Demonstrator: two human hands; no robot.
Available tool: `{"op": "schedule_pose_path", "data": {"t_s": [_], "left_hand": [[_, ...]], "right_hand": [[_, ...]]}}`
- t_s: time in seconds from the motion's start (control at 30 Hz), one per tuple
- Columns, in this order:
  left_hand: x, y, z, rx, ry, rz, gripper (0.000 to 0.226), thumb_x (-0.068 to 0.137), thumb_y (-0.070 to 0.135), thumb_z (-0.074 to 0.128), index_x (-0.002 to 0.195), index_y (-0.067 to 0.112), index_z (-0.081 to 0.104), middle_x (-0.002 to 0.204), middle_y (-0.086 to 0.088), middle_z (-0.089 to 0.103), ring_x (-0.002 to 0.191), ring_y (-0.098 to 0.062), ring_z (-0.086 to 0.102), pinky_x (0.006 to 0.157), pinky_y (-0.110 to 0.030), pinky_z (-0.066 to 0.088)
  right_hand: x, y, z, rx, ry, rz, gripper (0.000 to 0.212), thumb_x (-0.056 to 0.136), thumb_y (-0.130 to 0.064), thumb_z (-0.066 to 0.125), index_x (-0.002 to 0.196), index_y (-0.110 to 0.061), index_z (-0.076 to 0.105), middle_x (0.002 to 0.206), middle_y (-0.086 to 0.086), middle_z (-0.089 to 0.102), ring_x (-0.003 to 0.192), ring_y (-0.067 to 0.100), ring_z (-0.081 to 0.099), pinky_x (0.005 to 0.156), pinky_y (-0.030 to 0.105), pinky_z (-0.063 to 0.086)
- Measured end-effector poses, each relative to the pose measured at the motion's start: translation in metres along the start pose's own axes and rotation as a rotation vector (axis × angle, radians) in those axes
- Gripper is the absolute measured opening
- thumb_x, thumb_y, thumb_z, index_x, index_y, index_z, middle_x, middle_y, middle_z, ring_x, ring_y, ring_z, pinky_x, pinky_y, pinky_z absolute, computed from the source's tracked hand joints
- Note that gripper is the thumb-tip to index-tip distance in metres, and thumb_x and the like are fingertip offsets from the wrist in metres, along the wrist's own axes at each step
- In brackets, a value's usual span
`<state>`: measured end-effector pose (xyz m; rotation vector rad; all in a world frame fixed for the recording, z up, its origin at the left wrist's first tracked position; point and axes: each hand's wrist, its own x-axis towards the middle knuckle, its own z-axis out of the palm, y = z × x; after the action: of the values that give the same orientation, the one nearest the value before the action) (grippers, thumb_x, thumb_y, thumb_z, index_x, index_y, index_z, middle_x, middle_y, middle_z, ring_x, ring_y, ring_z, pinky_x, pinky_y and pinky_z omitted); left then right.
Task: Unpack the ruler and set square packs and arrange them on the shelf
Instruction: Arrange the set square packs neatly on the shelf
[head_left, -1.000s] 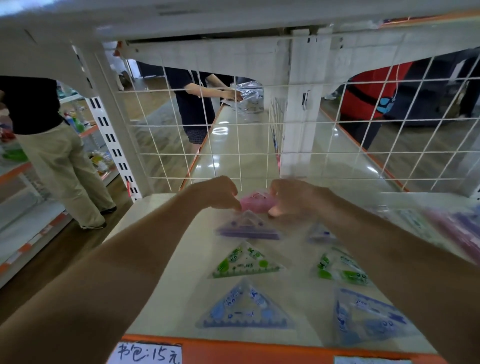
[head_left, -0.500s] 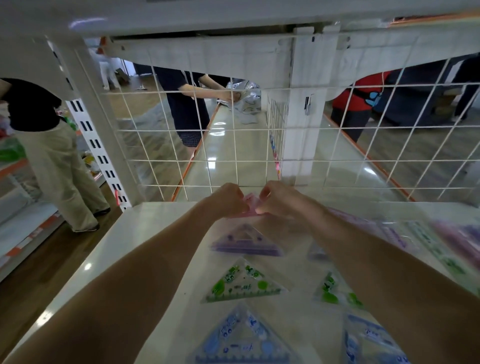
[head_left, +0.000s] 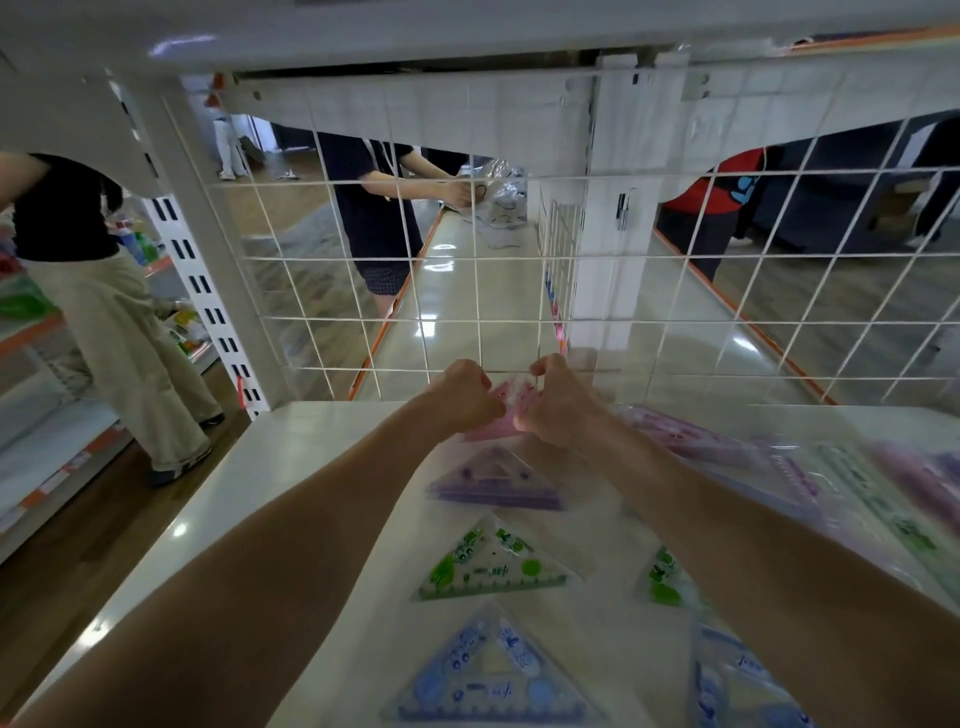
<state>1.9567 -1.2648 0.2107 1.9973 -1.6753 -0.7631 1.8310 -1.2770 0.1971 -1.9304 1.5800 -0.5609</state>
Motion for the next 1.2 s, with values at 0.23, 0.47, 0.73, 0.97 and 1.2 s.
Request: {"op": "schedule_pose_path", "data": {"t_s": [0.23,0.47,0.73,0.97,1.2], "left_hand": [[0.004,0.009,-0.008,0.026,-0.116,-0.076,0.028,0.078,0.008,0.073,0.102,-0.005,0.066,0.087,-0.016,0.064,0.067,-0.02,0.056,0.055,-0.023,0.043],[0.0,0.009,-0.009,-0.025,-0.178,-0.087,0.025,0.08,0.0,0.067,0.103,-0.009,0.065,0.081,-0.019,0.064,0.059,-0.021,0.058,0.058,-0.026,0.05],[-0.001,0.017,-0.003,0.271,-0.176,0.066,0.062,0.074,0.015,0.076,0.127,0.007,0.047,0.115,-0.008,0.054,0.092,-0.02,0.051,0.068,-0.025,0.041],[0.003,0.013,0.001,0.294,-0.11,0.161,0.048,0.082,0.023,0.072,0.124,0.005,0.054,0.118,-0.013,0.06,0.104,-0.026,0.059,0.079,-0.025,0.043],[-0.003,0.008,-0.002,0.057,-0.104,0.156,0.047,0.084,0.011,0.067,0.127,0.006,0.049,0.12,-0.011,0.052,0.095,-0.019,0.048,0.064,-0.021,0.04]], "right_hand": [[0.001,-0.002,-0.012,0.06,-0.097,0.085,0.067,0.076,-0.01,0.073,0.131,-0.015,0.035,0.116,0.007,0.053,0.107,0.025,0.054,0.08,0.032,0.046],[0.004,0.001,-0.016,0.017,-0.123,0.068,0.073,0.075,-0.009,0.073,0.135,-0.015,0.032,0.115,0.006,0.055,0.104,0.024,0.056,0.082,0.033,0.048],[0.003,0.011,-0.009,-0.078,-0.037,-0.079,0.085,0.074,-0.024,0.082,0.14,-0.012,0.03,0.123,0.01,0.055,0.109,0.027,0.055,0.086,0.031,0.044],[0.011,0.015,-0.009,-0.225,-0.048,-0.106,0.075,0.077,-0.031,0.078,0.135,-0.01,0.035,0.123,0.012,0.055,0.109,0.029,0.055,0.091,0.036,0.046],[0.017,0.022,-0.005,0.012,-0.009,-0.038,0.074,0.078,-0.013,0.073,0.142,-0.016,0.034,0.133,0.006,0.05,0.116,0.026,0.05,0.093,0.034,0.042]]}}
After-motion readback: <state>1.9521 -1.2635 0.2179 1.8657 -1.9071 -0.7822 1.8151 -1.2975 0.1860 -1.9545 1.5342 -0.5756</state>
